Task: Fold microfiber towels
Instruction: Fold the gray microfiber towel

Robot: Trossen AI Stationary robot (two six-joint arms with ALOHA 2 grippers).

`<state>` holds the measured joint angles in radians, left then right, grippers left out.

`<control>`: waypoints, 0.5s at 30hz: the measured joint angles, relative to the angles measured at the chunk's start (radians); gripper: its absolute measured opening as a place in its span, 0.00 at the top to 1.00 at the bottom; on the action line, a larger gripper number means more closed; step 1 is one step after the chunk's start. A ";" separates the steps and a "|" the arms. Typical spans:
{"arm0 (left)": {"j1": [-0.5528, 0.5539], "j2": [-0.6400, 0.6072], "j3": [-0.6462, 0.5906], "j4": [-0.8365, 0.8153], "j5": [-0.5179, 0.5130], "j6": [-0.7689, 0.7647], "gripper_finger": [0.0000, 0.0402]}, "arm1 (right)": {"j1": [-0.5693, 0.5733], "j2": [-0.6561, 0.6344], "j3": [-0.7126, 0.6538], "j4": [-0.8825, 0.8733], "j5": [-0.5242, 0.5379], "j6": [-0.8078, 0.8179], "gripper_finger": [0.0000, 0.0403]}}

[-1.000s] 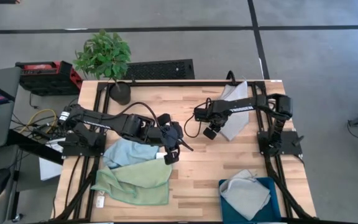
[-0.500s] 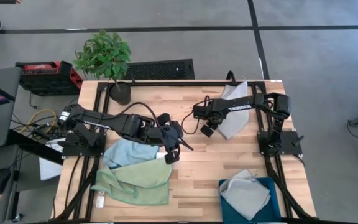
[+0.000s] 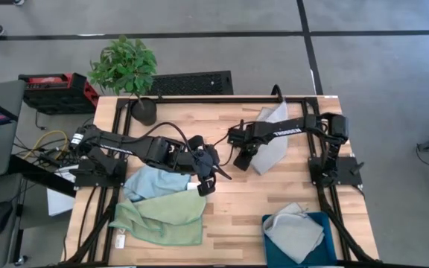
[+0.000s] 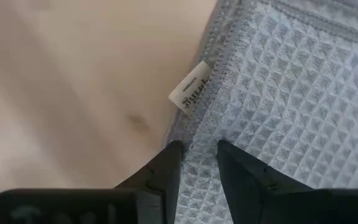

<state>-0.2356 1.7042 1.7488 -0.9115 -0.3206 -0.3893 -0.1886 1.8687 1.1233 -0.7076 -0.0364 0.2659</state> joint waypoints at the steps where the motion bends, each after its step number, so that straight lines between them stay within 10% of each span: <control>1: 0.000 0.000 0.000 0.000 0.000 0.000 0.76 | 0.014 0.000 0.000 0.015 -0.019 -0.012 0.67; 11: 0.000 0.000 0.000 -0.001 0.000 -0.015 0.76 | 0.111 -0.017 0.014 0.047 -0.038 -0.026 0.67; 15: 0.000 0.000 0.000 -0.001 0.000 -0.018 0.76 | 0.120 -0.048 0.026 0.097 0.109 -0.019 0.67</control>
<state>-0.2357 1.7042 1.7488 -0.9127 -0.3206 -0.4076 -0.0681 1.8206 1.1492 -0.6109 0.0728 0.2467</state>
